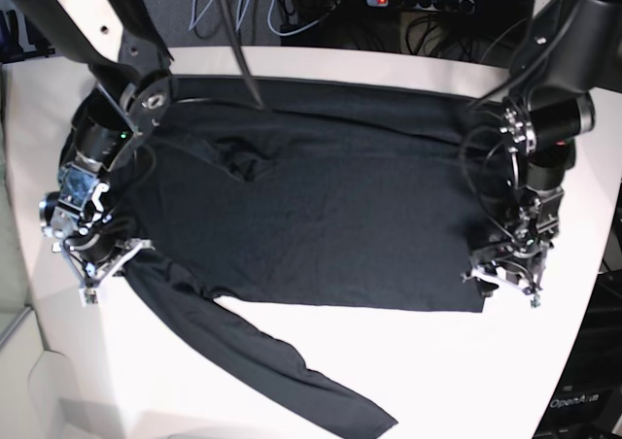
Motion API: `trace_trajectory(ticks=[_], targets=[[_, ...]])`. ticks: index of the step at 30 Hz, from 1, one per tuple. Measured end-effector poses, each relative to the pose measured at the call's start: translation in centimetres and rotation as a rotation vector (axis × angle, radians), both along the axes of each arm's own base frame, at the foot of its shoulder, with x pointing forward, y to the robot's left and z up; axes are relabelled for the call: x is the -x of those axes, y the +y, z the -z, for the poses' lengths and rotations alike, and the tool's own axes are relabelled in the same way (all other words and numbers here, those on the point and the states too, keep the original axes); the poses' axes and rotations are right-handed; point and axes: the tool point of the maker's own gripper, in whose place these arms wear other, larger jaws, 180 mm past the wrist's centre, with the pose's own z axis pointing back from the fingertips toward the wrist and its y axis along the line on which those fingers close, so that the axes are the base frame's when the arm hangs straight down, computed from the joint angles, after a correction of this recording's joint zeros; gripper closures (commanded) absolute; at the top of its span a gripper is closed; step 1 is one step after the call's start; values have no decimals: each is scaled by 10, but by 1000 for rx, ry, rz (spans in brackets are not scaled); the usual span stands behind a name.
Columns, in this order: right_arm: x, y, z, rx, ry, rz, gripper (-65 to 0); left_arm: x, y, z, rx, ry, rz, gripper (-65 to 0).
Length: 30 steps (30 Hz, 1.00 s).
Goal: Fold the T-shirt properly
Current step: 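Lower both grippers and close them on the hem corners, then lift the hem with both grippers and fold it over toward the collar edge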
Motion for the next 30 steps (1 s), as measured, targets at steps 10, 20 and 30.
trace_trajectory(ticks=[10, 20, 30], targets=[[0, -1, 0, 2, 0, 1, 0, -6, -28, 2, -30, 3, 85, -341], [0, -1, 0, 2, 0, 1, 0, -3, -26, 6, -19, 0, 69, -338], [0, -1, 0, 1, -1, 1, 0, 0, -21, 8, -22, 5, 54, -95]])
